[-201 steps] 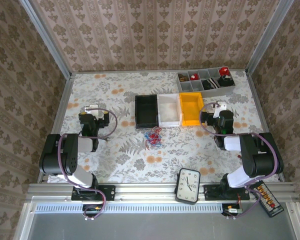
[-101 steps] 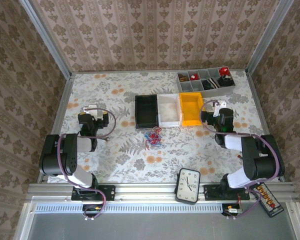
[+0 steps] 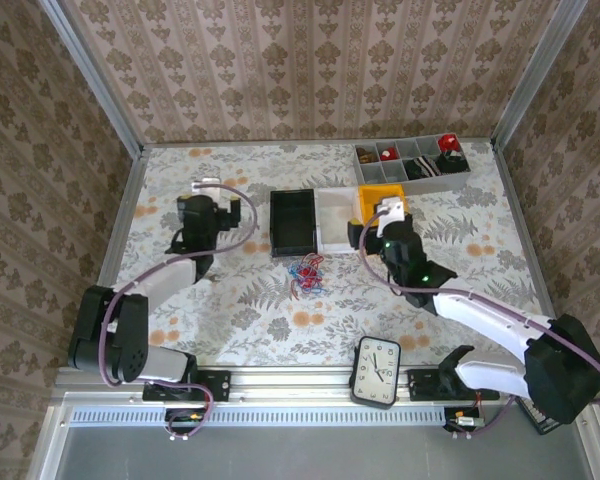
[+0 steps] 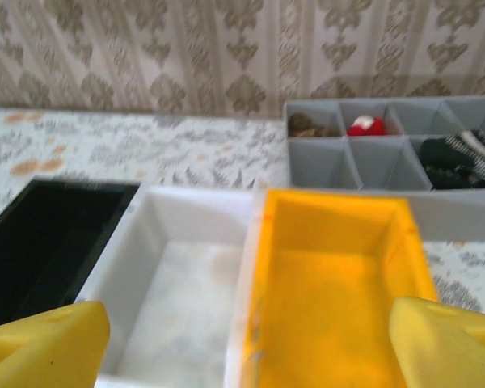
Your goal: Untangle the cables
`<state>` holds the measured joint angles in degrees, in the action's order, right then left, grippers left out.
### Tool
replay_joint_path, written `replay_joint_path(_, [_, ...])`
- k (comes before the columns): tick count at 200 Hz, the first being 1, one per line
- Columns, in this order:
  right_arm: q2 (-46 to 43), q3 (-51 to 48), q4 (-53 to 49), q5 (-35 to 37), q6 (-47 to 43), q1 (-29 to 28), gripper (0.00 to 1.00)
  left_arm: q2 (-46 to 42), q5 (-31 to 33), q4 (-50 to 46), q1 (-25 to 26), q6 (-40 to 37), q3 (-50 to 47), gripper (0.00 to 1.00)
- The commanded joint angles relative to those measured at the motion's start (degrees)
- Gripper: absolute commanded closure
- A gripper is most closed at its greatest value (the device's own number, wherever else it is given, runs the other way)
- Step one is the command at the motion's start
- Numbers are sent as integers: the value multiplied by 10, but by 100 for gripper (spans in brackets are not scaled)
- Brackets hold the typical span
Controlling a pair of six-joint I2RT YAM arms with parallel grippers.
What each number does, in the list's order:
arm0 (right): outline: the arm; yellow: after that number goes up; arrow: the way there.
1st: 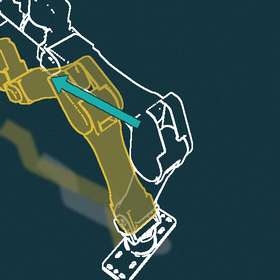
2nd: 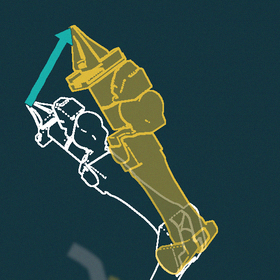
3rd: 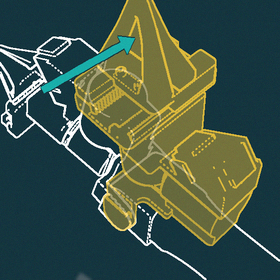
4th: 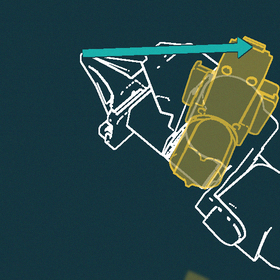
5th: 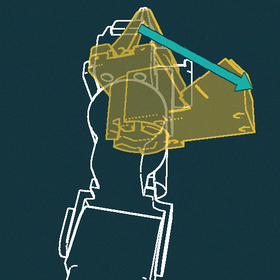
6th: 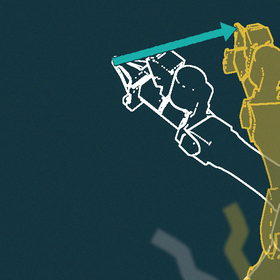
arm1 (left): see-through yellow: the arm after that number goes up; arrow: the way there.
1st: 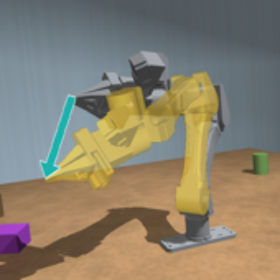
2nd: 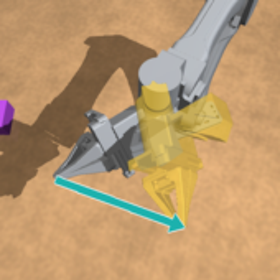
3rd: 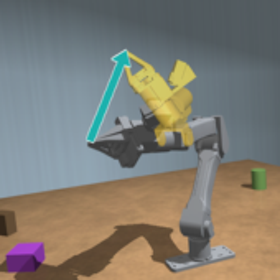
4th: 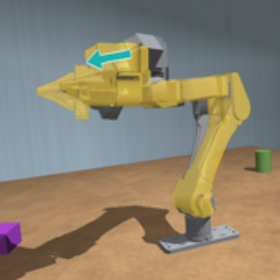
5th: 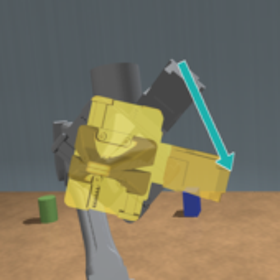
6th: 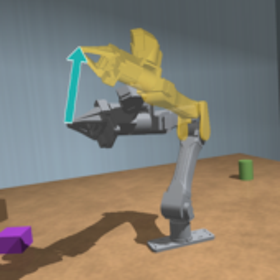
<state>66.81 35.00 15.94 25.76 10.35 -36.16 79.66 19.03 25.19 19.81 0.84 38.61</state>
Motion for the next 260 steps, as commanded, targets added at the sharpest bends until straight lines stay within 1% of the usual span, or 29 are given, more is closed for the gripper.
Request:
replay_joint_path(1, [14,23,-21,74,-20,-52,8,-2,66,-27,58,40,7,0])
replay_joint_path(4, [19,26,-21,72,-24,-58,8,-1,70,-34,60,44,10,0])
replay_joint_path(6, [21,28,-22,70,-26,-61,8,-1,73,-38,74,49,12,0])
replay_joint_path(10, [27,34,-24,66,-30,-68,7,0,76,-48,85,57,17,0])
replay_joint_path(33, [61,60,-20,45,-44,-93,7,-1,80,-112,127,107,44,0])
replay_joint_path(52, [78,75,-8,43,-27,-106,6,-10,90,-181,158,164,65,0])
replay_joint_path(62, [81,80,-9,41,-10,-109,6,-20,65,-216,168,194,72,0])
replay_joint_path(72, [83,81,-8,34,3,-112,6,-32,35,-242,181,208,71,0])
replay_joint_path(97, [93,86,-28,-1,13,-113,6,-76,-37,-311,218,210,52,0])
replay_joint_path(112, [100,89,-34,-37,9,-114,6,-102,-86,-353,236,204,40,0])
replay_joint_path(124, [109,97,-48,-63,8,-114,7,-121,-91,-390,250,193,34,0])
replay_joint_path(133, [118,105,-65,-74,14,-114,10,-136,-97,-410,254,193,25,0])
replay_joint_path(148, [126,112,-75,-121,6,-113,18,-165,-119,-410,254,194,1,0])
replay_joint_path(158, [126,121,-92,-144,9,-113,23,-180,-135,-402,254,193,-16,2])
replay_joint_path(170, [145,128,-112,-174,8,-112,28,-188,-153,-394,254,191,-25,3])
replay_joint_path(190, [157,132,-135,-239,4,-105,34,-179,-184,-382,254,186,-30,3])
replay_joint_path(205, [171,141,-160,-275,5,-100,36,-164,-203,-375,254,179,-29,5])
replay_joint_path(220, [177,144,-181,-280,12,-98,37,-148,-212,-370,255,171,-25,5])
replay_joint_path(260, [182,130,-174,-276,26,-81,38,-104,-205,-327,254,158,-18,5])
